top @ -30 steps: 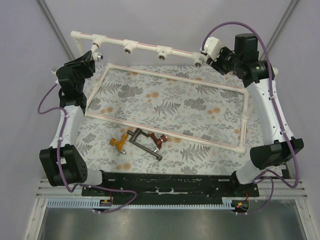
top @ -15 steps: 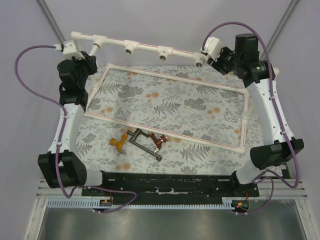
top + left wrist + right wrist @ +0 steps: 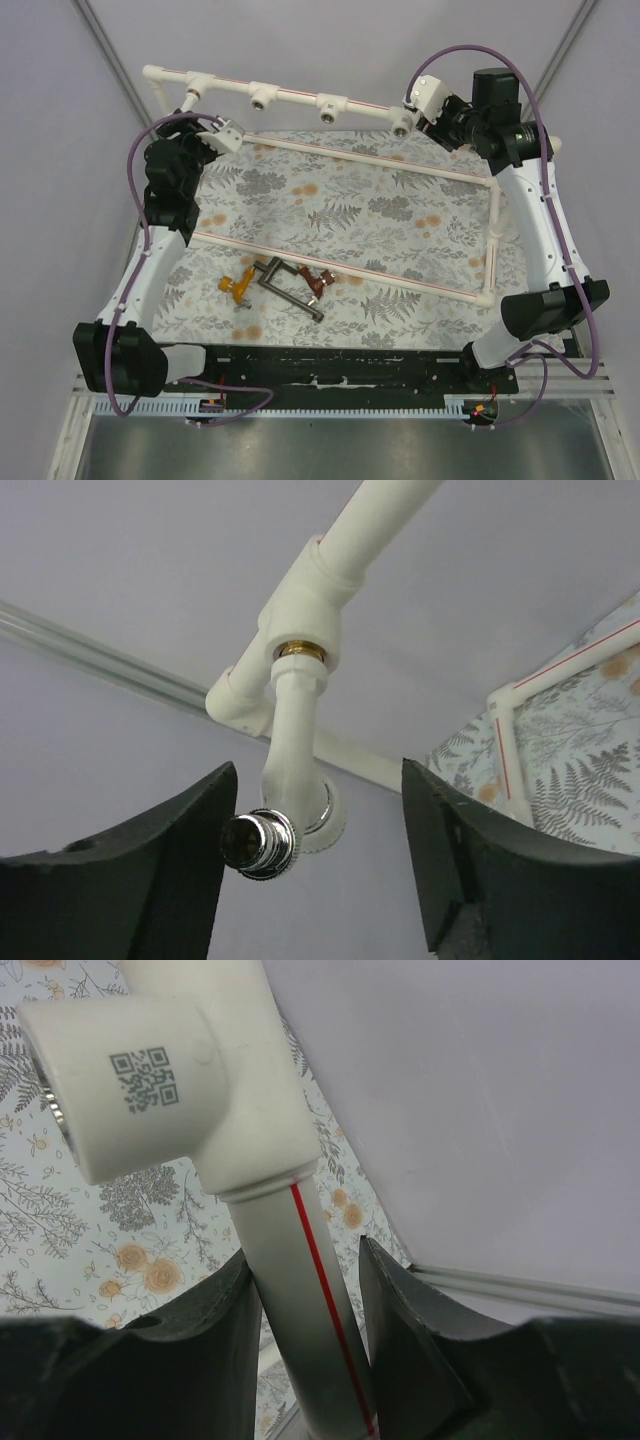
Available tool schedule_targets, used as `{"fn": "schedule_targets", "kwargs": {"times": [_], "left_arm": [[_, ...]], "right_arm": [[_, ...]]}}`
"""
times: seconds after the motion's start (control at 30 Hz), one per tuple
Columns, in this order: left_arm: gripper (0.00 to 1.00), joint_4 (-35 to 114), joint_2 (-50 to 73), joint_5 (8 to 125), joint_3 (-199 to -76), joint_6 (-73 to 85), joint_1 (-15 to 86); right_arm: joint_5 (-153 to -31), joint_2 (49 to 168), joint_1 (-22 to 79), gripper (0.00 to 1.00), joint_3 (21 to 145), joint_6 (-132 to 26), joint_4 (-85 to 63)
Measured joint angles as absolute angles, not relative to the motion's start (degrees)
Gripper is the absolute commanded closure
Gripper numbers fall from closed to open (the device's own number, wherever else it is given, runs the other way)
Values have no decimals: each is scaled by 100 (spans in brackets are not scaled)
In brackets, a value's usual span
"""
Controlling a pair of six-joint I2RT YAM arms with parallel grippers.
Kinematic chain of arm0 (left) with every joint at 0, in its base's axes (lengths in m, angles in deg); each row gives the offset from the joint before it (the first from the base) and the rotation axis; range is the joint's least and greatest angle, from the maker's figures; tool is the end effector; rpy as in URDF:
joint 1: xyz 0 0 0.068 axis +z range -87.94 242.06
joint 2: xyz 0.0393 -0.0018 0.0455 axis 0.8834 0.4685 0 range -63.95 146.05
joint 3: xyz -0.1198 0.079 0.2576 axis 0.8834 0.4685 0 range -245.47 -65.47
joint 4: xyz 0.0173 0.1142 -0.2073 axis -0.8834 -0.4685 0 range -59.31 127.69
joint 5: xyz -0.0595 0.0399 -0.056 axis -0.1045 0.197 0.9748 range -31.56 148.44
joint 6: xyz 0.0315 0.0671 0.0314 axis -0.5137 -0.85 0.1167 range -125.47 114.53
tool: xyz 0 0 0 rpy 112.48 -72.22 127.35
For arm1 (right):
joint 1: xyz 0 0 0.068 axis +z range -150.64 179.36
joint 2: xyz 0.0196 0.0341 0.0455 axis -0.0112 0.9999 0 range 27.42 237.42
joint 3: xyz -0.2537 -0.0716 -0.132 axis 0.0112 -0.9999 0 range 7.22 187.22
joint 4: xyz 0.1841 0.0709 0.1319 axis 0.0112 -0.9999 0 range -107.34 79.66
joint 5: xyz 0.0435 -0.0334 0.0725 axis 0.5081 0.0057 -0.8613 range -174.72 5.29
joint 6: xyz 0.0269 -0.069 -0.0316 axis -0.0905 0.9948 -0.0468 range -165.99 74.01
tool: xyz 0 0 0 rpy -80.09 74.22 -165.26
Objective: Install the water faucets
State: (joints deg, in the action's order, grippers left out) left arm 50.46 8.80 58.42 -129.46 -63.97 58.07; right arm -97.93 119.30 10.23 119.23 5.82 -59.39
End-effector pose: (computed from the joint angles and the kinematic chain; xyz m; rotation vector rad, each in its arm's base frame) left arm 0.3031 -0.0211 0.4232 0.8034 1.3247 0.7609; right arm 0.3294 0.0796 0.4632 -1.1930 1.6881 -0.2017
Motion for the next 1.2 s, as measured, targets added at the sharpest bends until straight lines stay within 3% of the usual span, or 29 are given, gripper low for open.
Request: {"fn": "schedule_targets", "kwargs": {"times": [0.13,0.33,0.47,0.87,1.2], "left_arm": [[0,5018,611,6004,-12931,-5844,5750],[0,4957,-134,6144,-13055,-3595,6113],[2,4843,-375,6181,-13554,-1182,6629],[10,3659,-158,5792,-13860,4934,7449],[15,3508,694,6579,-13475,7471,7534]], "right_arm": [[-9793,11930,1023,100,11921,580,-5937],[-9793,11930,1023,100,11921,578,-5935],[-9793,11930,1023,100,11921,576,-5937],[-9793,11930,1023,100,11921,573,-5937],[-9788,11930,1025,100,11916,576,-5933]]}}
